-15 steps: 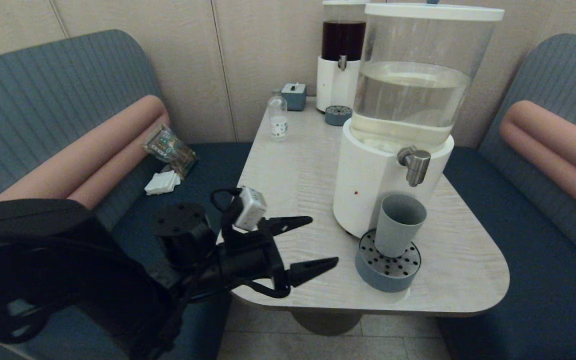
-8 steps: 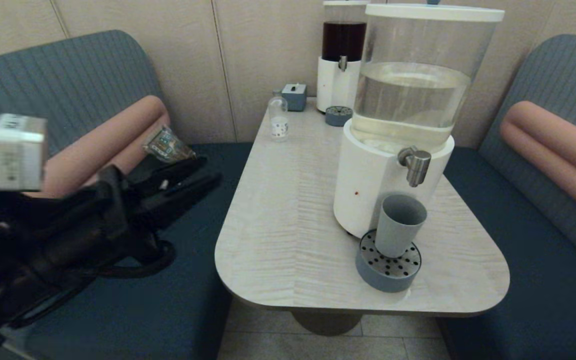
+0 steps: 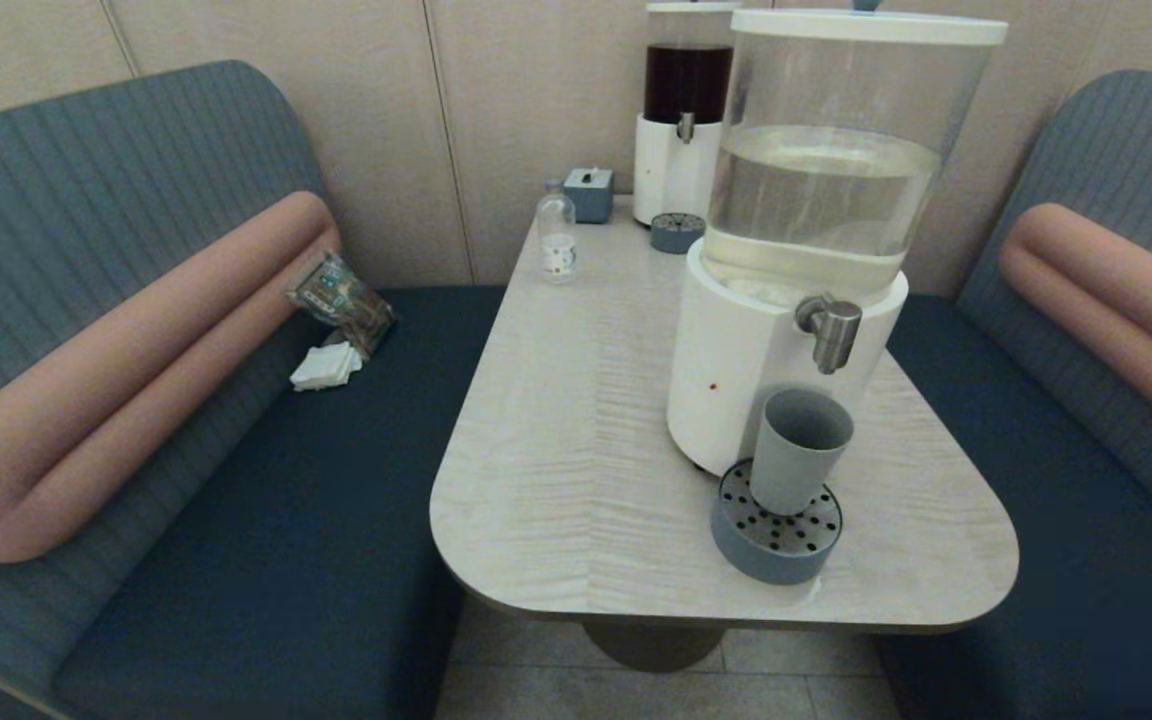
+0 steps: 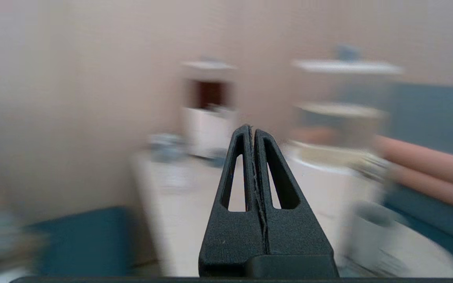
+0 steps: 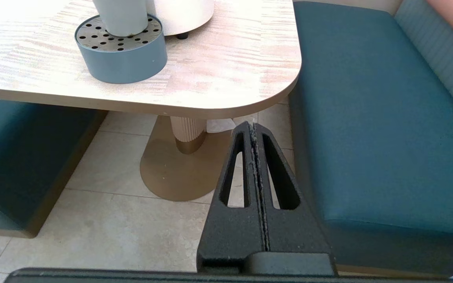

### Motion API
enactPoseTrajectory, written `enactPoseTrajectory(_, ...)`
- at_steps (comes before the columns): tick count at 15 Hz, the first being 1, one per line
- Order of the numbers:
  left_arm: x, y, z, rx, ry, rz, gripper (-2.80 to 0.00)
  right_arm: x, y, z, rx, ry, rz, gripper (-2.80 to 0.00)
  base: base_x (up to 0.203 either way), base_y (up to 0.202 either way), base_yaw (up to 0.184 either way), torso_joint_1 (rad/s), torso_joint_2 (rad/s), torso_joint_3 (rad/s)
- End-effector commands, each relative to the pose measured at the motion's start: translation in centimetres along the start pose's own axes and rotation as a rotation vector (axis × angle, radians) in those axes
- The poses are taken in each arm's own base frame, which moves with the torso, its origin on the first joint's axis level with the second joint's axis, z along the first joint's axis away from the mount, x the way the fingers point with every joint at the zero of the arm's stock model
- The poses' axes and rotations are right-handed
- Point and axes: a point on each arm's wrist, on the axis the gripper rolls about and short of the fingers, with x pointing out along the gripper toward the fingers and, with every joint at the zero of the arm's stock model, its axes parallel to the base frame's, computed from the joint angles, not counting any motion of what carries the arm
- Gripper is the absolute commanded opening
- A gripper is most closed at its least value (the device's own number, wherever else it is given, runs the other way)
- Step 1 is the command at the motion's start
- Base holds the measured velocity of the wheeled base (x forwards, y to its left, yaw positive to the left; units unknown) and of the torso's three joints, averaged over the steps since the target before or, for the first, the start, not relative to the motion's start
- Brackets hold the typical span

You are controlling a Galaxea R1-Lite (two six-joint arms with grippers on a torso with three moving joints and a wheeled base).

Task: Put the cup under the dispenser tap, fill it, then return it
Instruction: Turn on the faucet

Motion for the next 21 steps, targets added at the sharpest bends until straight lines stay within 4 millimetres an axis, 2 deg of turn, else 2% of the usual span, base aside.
enactPoseTrajectory(1,-3.9,-1.0,3.7,0.075,-0.094,0.077,-2.80,0.0,0.0,0.0,0.000,0.002,0.001,-2.80,0.000,0.000,0.000,0.000,0.00,0.000)
enactPoseTrajectory(3,-6.4,-1.9,4.4,0.086,-0.073,0.100,-2.80,0.0,0.0,0.0,0.000,0.002,0.001,-2.80,0.000,0.000,0.000,0.000,0.00,0.000)
enactPoseTrajectory(6,-10.6,-3.2,3.9,0.095,0.017,0.114,-2.80,0.0,0.0,0.0,0.000,0.002,0.001,-2.80,0.000,0.000,0.000,0.000,0.00,0.000)
enactPoseTrajectory(9,-15.2,-4.6,2.2,0.197,0.090,0.115,-2.80,0.0,0.0,0.0,0.000,0.002,0.001,-2.80,0.000,0.000,0.000,0.000,0.00,0.000)
enactPoseTrajectory(10,-16.5,-4.9,0.8,0.218,0.145,0.119,-2.80,0.0,0.0,0.0,0.000,0.001,0.001,-2.80,0.000,0.000,0.000,0.000,0.00,0.000)
enactPoseTrajectory(16,-18.2,-3.6,-9.0,0.171,0.491,0.172,-2.80,0.0,0.0,0.0,0.000,0.001,0.001,-2.80,0.000,0.000,0.000,0.000,0.00,0.000)
enactPoseTrajectory(17,-18.4,-3.5,-9.7,0.156,0.518,0.185,-2.80,0.0,0.0,0.0,0.000,0.002,0.001,-2.80,0.000,0.000,0.000,0.000,0.00,0.000)
enactPoseTrajectory(21,-18.5,-3.4,-9.9,0.114,0.527,0.260,-2.80,0.0,0.0,0.0,0.000,0.002,0.001,-2.80,0.000,0.000,0.000,0.000,0.00,0.000)
